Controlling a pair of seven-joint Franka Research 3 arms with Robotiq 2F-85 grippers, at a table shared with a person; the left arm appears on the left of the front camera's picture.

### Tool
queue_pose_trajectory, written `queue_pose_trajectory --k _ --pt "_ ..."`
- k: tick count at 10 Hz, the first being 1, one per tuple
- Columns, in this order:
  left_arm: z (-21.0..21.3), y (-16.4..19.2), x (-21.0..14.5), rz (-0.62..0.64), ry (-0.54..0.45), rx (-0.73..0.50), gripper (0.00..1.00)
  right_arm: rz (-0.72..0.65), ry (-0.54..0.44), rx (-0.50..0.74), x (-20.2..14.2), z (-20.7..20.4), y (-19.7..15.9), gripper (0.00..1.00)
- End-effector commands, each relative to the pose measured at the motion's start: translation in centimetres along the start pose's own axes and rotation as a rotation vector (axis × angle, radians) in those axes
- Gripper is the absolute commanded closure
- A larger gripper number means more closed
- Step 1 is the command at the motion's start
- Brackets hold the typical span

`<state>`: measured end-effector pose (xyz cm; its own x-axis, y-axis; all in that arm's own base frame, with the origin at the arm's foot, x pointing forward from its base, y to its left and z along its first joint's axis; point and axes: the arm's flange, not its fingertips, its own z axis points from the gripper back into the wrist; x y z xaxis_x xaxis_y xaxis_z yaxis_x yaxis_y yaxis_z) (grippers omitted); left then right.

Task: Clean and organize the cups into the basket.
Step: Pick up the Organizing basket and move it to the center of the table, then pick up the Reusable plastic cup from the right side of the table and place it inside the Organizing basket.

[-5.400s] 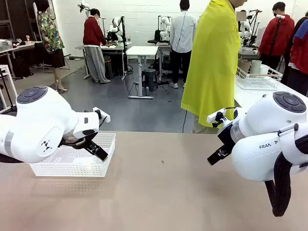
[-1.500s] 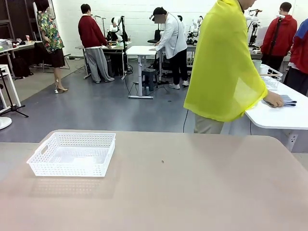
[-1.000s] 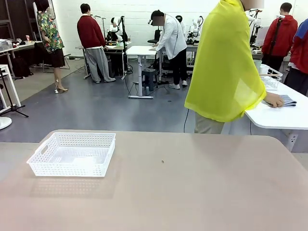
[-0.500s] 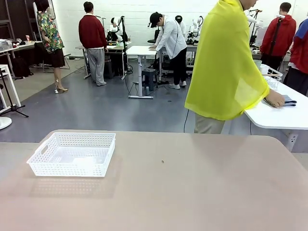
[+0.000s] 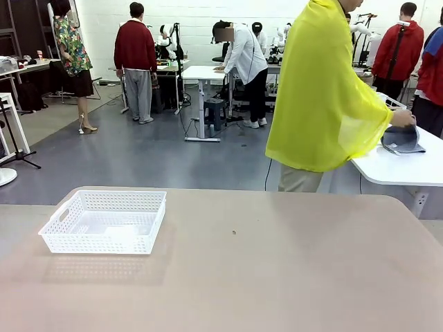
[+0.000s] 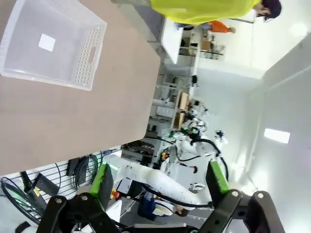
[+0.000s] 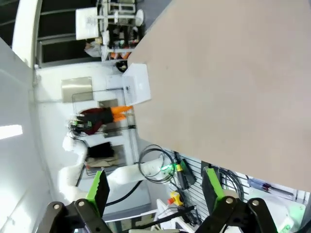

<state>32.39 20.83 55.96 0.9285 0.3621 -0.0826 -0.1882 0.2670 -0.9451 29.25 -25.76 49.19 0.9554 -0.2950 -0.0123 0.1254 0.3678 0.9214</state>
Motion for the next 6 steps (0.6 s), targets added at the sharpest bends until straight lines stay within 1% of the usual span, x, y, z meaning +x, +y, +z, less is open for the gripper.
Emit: queue_pose_trajectory --k 1,2,3,5,6 --pt "5.2 4.4 5.4 -0.048 0.068 -0.160 0.00 -0.006 -0.023 0.124 0.9 3.3 -3.0 0.00" --pt "6.2 6.3 6.2 -0.088 0.032 -0.155 0.00 -0.022 -0.047 0.148 1.0 4.1 -3.8 0.00" --pt "6.8 7.3 6.5 -0.115 0.019 -0.159 0.00 -0.037 -0.075 0.156 1.1 4.6 -4.3 0.00" --pt "7.1 7.8 6.4 -0.137 0.014 -0.182 0.00 0.018 -0.079 0.152 1.0 3.4 -3.5 0.00" --pt "6.4 8.8 6.0 -0.095 0.005 -0.150 0.00 -0.052 -0.080 0.140 0.4 4.3 -4.9 0.00"
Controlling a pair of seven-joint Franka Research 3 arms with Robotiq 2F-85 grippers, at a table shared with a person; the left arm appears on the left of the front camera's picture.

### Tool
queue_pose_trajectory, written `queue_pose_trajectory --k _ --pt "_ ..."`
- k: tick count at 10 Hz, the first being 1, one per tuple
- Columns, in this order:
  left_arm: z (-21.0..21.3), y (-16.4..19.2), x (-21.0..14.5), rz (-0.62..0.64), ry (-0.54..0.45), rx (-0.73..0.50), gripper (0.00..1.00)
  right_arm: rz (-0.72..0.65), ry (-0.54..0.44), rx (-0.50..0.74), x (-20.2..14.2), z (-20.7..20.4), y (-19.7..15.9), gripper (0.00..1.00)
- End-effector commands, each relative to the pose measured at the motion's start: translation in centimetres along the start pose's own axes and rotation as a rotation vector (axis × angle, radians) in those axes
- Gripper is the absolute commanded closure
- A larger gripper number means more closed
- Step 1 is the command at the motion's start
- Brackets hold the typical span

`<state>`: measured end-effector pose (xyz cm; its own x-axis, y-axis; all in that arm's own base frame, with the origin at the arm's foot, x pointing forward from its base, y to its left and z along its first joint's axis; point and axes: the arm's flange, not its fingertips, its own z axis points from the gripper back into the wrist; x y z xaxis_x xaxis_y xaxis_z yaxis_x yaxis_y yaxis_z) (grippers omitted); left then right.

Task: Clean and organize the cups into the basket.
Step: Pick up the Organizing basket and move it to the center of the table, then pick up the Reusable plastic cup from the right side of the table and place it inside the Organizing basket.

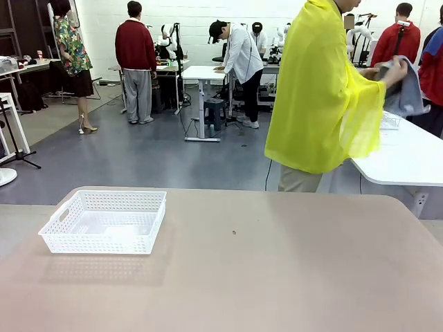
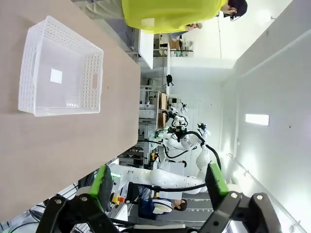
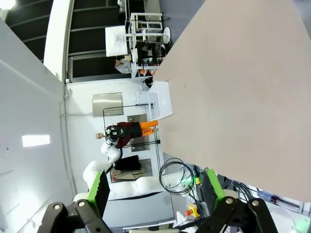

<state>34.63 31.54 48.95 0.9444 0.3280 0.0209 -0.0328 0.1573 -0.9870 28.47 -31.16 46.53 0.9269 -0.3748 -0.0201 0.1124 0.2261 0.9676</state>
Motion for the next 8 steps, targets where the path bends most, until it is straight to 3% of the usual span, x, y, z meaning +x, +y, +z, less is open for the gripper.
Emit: queue_pose_trajectory --k 1,8 --pt "-0.27 -0.28 -0.55 0.015 -0.008 0.012 0.00 -0.017 -0.003 -0.006 -0.42 0.42 -0.32 0.00" --pt "-0.27 -0.28 -0.55 0.015 -0.008 0.012 0.00 -0.017 -0.003 -0.006 -0.42 0.42 -0.32 0.00"
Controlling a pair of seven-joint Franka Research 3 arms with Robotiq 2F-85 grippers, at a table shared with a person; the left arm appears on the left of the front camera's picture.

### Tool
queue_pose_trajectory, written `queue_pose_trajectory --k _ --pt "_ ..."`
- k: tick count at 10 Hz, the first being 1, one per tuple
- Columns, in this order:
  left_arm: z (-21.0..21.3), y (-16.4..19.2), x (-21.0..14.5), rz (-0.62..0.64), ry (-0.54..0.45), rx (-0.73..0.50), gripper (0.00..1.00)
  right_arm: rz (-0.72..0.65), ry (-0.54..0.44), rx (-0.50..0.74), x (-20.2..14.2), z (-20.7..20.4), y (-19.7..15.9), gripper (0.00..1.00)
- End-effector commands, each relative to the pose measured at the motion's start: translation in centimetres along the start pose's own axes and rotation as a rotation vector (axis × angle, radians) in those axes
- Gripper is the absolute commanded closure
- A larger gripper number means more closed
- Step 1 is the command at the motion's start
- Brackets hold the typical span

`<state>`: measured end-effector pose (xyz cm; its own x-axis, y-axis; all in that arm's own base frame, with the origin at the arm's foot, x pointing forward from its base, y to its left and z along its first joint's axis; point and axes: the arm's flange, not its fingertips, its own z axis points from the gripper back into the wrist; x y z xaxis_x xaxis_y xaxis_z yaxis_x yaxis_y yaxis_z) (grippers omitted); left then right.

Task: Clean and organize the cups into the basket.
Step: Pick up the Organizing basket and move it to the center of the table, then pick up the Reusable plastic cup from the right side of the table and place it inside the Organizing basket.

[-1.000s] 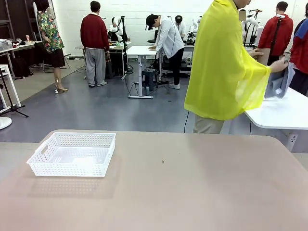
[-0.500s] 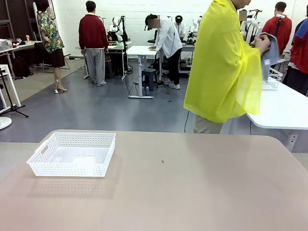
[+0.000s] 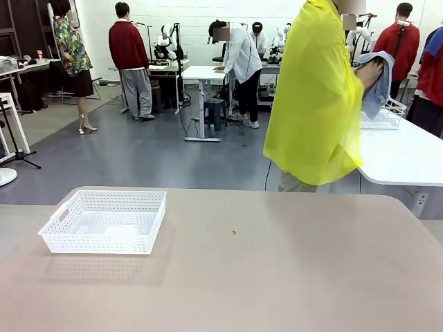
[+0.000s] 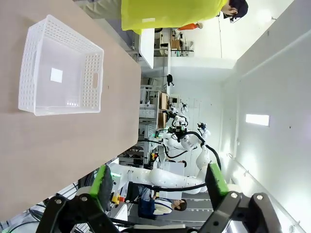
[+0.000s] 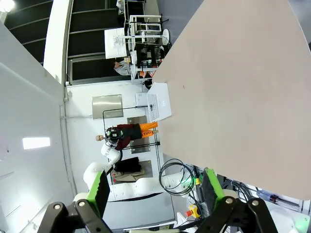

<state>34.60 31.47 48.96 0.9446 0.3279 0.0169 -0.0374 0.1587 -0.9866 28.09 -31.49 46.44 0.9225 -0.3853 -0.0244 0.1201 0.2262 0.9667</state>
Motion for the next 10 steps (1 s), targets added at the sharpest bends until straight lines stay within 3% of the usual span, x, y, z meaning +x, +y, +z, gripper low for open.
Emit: queue_pose_trajectory --k 1,10 --pt "-0.22 -0.26 -0.50 0.011 -0.008 0.009 0.00 -0.009 0.007 -0.003 -0.19 0.01 -0.13 0.00" --pt "-0.22 -0.26 -0.50 0.011 -0.008 0.009 0.00 -0.009 0.007 -0.003 -0.19 0.01 -0.13 0.00"
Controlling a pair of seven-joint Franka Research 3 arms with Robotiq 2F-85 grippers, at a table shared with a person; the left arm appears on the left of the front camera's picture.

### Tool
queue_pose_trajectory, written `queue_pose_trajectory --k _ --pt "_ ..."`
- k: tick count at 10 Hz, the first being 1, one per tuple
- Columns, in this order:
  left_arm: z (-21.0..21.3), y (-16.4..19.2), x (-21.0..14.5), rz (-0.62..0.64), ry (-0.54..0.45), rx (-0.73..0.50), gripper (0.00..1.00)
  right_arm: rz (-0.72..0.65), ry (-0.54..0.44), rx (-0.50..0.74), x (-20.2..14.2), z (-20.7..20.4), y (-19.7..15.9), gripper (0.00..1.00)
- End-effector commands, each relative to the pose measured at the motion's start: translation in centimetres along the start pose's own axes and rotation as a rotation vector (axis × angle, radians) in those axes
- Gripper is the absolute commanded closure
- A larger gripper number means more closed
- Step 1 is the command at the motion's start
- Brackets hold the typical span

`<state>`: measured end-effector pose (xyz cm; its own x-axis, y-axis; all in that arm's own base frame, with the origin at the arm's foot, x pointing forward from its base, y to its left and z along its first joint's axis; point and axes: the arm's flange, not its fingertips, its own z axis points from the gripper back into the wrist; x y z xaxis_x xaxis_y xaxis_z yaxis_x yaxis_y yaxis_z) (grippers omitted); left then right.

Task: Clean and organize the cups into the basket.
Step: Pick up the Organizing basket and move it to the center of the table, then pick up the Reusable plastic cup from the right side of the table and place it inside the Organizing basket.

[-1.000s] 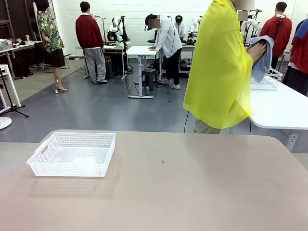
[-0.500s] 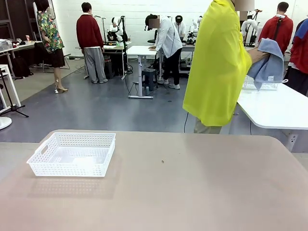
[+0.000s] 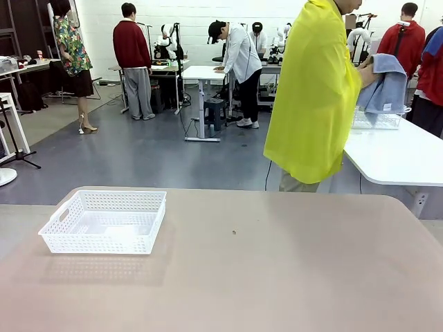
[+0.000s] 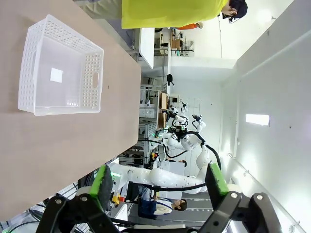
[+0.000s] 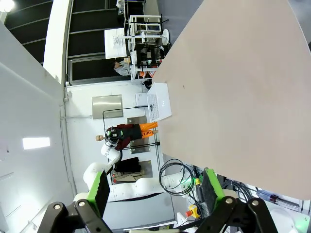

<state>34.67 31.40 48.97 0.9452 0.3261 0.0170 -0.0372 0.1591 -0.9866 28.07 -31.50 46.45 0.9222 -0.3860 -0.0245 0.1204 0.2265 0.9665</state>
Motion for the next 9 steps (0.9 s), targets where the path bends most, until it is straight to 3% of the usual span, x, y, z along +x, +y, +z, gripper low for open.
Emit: queue_pose_trajectory --k 1,9 --pt "-0.13 -0.24 -0.54 0.011 -0.010 0.008 0.00 -0.009 0.008 -0.003 -0.18 -0.02 -0.13 0.00" --pt "-0.13 -0.24 -0.54 0.011 -0.010 0.008 0.00 -0.009 0.008 -0.003 -0.18 -0.02 -0.13 0.00"
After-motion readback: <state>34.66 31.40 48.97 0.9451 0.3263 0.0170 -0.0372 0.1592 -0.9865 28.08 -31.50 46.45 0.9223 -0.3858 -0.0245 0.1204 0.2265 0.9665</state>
